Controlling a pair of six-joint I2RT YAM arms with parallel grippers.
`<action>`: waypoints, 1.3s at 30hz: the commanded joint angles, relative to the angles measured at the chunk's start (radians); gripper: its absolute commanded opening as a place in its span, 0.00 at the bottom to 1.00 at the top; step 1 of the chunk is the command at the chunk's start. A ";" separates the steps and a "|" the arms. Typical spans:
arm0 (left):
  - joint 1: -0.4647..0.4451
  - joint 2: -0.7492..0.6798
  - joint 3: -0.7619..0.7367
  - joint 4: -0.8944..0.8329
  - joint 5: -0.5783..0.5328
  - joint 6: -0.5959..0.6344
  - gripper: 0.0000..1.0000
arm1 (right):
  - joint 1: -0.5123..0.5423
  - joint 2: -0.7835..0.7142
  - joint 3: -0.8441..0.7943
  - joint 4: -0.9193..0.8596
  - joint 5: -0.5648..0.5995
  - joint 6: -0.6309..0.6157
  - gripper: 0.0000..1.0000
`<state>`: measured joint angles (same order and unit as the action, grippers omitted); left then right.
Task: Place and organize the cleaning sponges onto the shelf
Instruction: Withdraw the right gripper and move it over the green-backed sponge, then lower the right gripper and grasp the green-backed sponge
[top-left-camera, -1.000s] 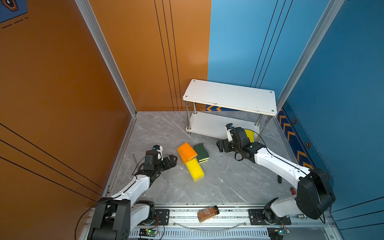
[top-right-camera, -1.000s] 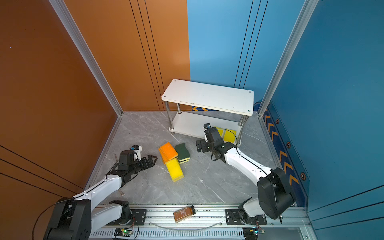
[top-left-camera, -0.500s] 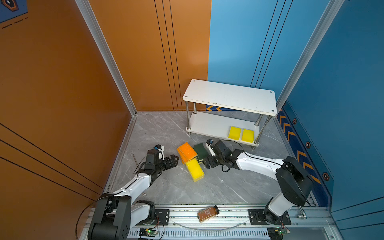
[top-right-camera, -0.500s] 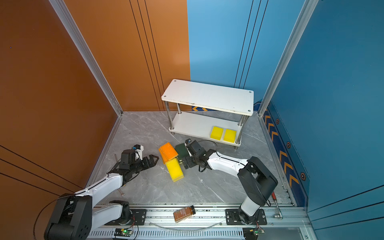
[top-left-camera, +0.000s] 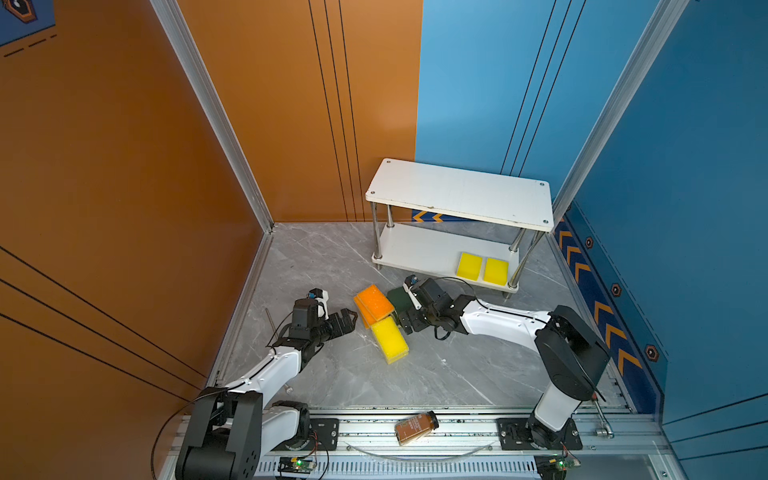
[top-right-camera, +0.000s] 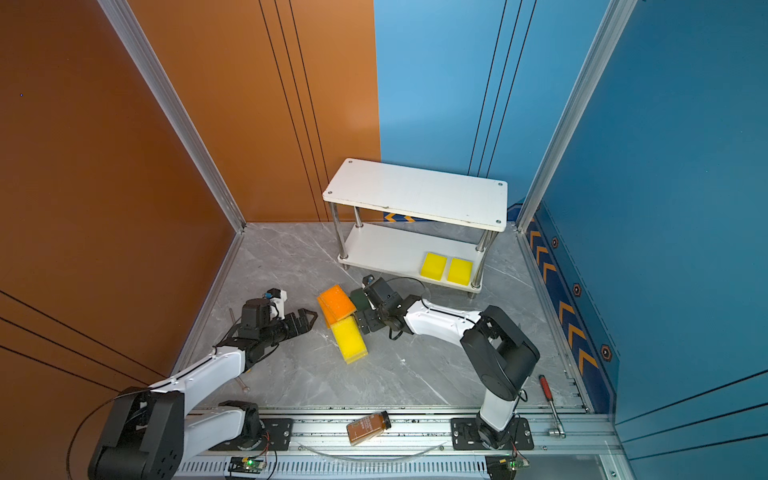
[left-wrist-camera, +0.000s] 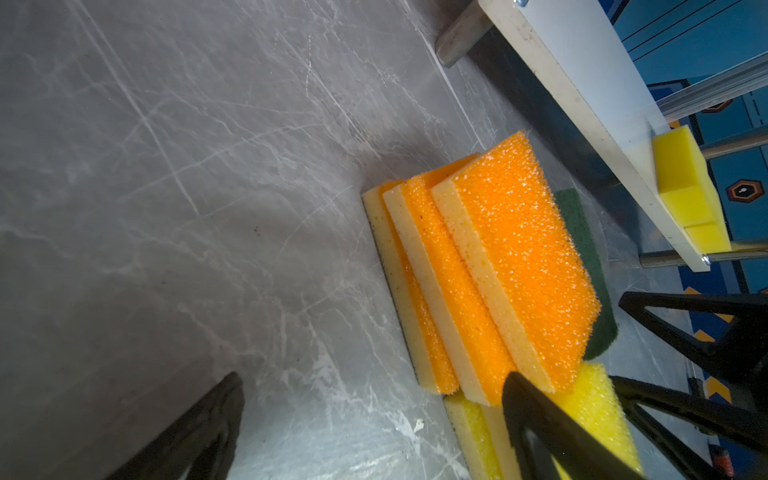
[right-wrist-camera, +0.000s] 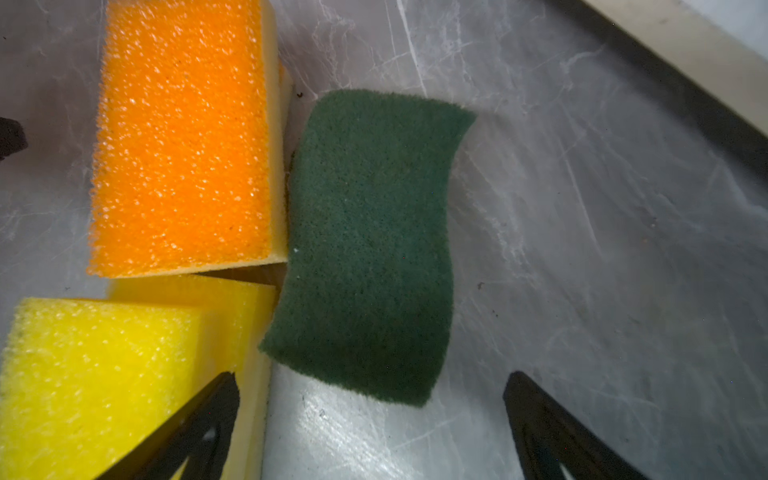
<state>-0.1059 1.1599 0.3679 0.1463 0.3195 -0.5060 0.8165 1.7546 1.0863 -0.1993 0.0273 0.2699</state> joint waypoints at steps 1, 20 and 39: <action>-0.009 0.005 0.004 0.012 0.014 0.001 0.98 | 0.014 0.024 0.037 -0.001 0.029 0.017 0.98; -0.009 0.004 -0.007 0.019 0.010 -0.001 0.98 | 0.014 0.127 0.119 -0.021 0.082 0.027 0.95; -0.009 -0.003 -0.005 0.019 0.026 -0.004 0.98 | 0.016 0.120 0.105 -0.029 0.131 0.031 0.73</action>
<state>-0.1104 1.1599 0.3672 0.1616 0.3195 -0.5064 0.8288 1.8835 1.1885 -0.2020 0.1253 0.2893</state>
